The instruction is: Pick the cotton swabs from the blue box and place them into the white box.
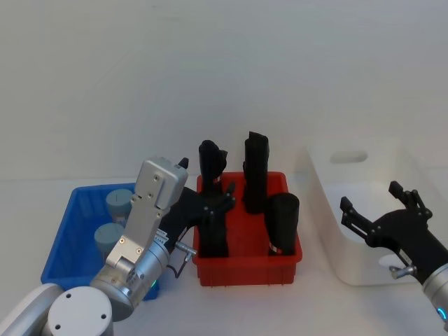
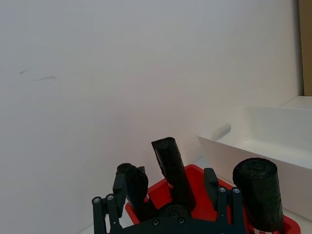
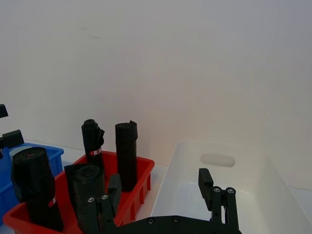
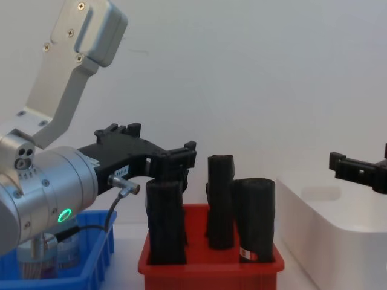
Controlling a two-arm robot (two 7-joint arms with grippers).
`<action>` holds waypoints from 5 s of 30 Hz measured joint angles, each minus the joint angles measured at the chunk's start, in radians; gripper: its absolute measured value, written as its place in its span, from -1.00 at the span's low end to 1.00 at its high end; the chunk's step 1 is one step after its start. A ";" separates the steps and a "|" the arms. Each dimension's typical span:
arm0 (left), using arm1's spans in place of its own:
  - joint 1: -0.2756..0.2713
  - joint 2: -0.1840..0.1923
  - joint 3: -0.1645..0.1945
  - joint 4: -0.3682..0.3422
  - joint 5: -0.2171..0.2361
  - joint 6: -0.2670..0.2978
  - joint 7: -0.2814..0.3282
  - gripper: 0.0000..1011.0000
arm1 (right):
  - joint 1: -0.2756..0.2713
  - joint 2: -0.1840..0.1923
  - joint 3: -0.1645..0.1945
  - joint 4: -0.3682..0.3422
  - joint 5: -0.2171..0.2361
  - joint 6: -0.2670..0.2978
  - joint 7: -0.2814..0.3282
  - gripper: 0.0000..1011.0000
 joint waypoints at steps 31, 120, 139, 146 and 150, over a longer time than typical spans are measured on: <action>0.000 0.000 0.000 0.000 0.000 0.000 0.000 0.99 | 0.000 0.000 0.000 0.000 0.000 0.000 0.000 0.98; 0.000 0.000 0.000 0.000 0.000 0.000 0.000 0.99 | 0.093 -0.011 0.001 0.053 0.054 0.155 0.214 0.98; 0.000 0.000 0.000 0.000 0.000 0.000 0.000 0.99 | 0.245 -0.075 -0.053 0.186 -0.039 0.321 0.360 0.98; 0.000 0.000 0.000 0.000 0.000 0.000 0.000 0.99 | 0.278 -0.105 -0.077 0.228 -0.086 0.315 0.350 0.98; 0.000 0.000 0.000 0.000 0.000 0.000 0.000 0.99 | 0.294 -0.122 -0.090 0.251 -0.108 0.307 0.336 0.98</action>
